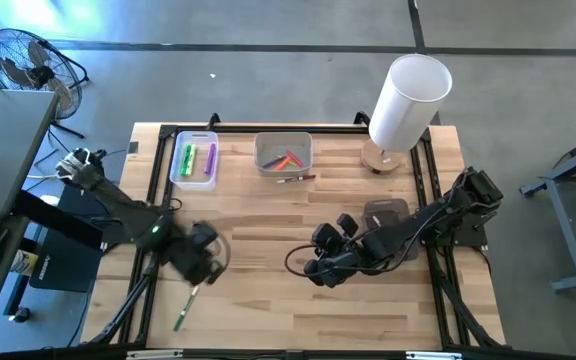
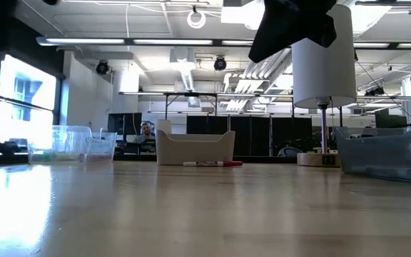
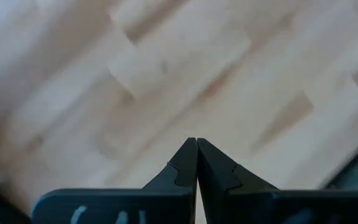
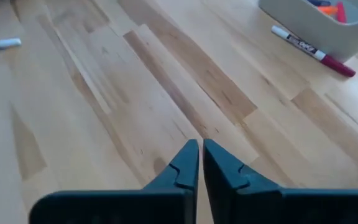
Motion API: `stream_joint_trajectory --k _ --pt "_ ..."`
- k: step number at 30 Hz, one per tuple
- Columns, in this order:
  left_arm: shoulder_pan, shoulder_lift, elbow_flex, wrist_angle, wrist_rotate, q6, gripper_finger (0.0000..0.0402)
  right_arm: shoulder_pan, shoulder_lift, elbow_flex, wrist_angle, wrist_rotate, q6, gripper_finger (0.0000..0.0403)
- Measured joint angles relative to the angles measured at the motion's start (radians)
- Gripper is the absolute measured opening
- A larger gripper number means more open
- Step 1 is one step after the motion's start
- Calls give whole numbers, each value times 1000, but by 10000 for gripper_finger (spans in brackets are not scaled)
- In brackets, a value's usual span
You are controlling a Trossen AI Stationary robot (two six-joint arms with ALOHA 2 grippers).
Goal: Pick & Place Markers
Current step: Put the green marker into the black bin
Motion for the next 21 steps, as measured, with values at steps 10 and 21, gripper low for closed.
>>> stream_joint_trajectory --k 10,21 --pt "-248 98 1 -7 15 -368 91 0 0 0 -4 -34 -52 2" --pt "-295 297 1 20 230 -457 183 0 0 0 7 -35 -53 1"
